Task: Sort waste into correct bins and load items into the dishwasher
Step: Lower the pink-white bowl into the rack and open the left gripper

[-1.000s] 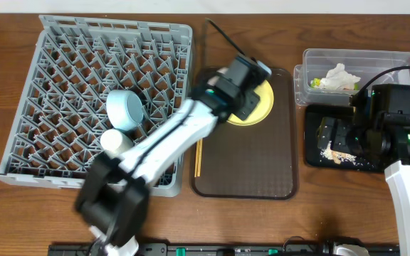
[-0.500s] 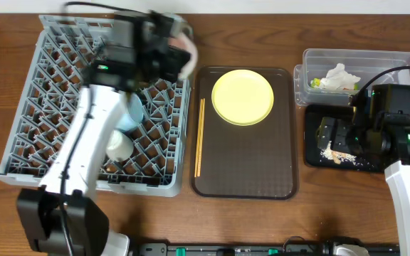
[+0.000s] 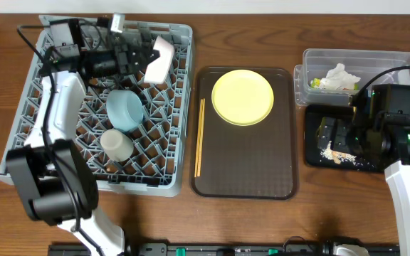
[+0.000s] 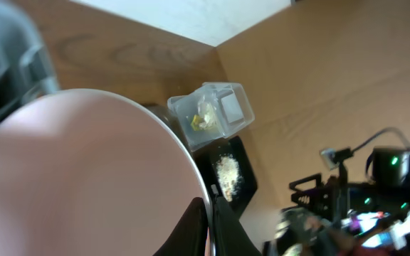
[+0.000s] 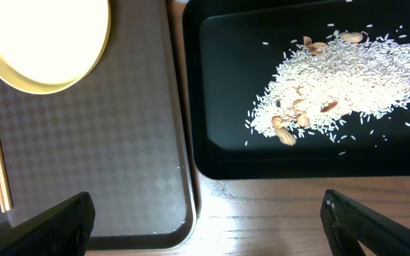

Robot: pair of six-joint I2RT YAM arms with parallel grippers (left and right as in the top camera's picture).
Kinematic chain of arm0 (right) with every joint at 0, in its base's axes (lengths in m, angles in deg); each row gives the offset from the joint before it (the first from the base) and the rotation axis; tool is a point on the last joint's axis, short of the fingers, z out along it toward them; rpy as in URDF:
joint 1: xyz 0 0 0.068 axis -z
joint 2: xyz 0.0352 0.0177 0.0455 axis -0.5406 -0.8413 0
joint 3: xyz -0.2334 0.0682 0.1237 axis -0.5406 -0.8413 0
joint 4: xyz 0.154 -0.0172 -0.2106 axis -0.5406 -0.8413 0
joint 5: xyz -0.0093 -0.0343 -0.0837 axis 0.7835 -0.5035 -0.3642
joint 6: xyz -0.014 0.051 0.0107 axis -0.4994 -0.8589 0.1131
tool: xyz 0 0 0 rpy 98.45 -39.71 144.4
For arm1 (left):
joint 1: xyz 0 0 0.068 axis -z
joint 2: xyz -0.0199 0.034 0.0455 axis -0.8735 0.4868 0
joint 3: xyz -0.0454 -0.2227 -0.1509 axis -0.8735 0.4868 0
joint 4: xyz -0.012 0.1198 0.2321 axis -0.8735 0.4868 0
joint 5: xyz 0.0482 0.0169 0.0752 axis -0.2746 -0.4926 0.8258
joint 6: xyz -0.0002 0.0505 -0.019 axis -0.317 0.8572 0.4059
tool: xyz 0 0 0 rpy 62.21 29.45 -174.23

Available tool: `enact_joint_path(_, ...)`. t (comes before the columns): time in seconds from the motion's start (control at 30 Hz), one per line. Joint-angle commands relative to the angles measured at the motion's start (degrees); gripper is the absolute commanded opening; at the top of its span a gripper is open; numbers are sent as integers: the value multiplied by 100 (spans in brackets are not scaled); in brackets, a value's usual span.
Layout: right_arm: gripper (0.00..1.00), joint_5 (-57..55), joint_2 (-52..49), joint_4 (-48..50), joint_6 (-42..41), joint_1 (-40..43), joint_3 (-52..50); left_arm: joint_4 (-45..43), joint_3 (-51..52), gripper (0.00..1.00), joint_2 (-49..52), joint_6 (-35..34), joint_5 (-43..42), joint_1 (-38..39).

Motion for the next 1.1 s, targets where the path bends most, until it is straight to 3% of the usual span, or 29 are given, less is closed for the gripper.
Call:
enact_joint_path(0.0,99,-35,55,-4,46,48,92,-13,4,6,348,-415,-431,-208)
enact_joint_path(0.3,99,-33,55,-4,46,48,92,-166,4,6,874,-807,-527,-356)
enact_joint_path(0.53,99,-35,55,-2,46,48,92,-1088,4,6,881,-2730,-721,-354)
enact_joint_path(0.67,99,-35,55,-4,46,48,92,-1298,4,6,881,-3340,-551,-350)
enact_joint_path(1.07,99,-35,55,-4,46,48,92,-1298,4,6,881,-4019,-199,-313)
